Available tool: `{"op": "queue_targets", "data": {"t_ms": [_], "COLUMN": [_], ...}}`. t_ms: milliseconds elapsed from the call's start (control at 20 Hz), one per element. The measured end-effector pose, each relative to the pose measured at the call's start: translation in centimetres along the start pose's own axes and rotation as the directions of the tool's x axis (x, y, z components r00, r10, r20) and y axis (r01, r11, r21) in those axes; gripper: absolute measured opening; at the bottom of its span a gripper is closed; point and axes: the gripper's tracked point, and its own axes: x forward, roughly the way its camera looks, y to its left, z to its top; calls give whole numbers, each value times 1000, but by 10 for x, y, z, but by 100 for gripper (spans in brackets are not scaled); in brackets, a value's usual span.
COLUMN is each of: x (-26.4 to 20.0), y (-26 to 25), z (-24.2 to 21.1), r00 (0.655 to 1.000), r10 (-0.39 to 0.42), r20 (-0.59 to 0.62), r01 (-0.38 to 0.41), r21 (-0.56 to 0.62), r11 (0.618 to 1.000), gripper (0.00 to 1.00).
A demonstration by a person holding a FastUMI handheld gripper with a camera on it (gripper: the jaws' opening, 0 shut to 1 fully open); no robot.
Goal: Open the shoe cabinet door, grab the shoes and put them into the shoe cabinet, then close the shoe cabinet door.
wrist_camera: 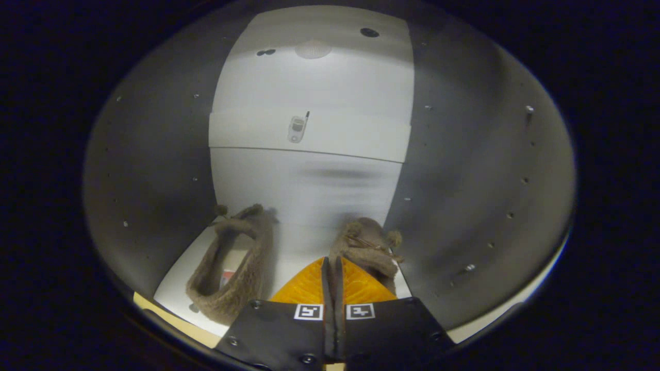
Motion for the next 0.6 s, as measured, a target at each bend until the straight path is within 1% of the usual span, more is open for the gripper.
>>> {"op": "queue_targets", "data": {"t_ms": [150,300,500,600], "x": [10,11,5,1], "y": [13,15,15,12], "z": [-6,-5,-4,-4], "r00": [999,999,1000,1000], "r10": [37,41,28,21], "r20": [-12,-13,-7,-4], "r01": [-37,-41,-28,-21], "r21": [-21,-8,-3,26], "r11": [999,999,1000,999], "gripper": [2,3,4,10]}}
